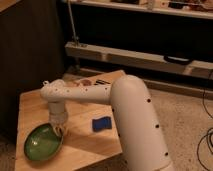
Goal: Drag the ceramic bowl in a circle
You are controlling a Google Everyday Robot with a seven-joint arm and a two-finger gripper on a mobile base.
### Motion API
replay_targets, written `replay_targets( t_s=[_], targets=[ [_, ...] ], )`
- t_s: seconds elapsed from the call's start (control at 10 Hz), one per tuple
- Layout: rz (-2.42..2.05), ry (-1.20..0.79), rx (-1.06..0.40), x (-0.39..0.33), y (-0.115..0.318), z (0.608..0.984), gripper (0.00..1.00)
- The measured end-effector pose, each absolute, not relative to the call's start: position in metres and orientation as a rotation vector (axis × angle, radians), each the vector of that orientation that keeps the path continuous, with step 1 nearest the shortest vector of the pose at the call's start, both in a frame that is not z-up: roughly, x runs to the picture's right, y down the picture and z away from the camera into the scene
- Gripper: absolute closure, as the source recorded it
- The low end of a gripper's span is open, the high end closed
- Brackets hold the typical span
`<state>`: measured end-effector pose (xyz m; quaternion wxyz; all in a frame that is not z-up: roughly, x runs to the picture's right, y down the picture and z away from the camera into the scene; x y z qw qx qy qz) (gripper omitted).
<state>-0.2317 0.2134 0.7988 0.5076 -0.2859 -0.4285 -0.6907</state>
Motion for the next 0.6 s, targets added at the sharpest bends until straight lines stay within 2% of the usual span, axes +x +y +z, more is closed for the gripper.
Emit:
replay_targets(
  t_s=[0.3,0.6],
  targets=[
    [-1.586,-0.892,-0.662,-0.178,0.168,0.823,1.00],
    [-1.591,-0.798,-0.638,-0.126,0.143,0.791,1.00]
  ],
)
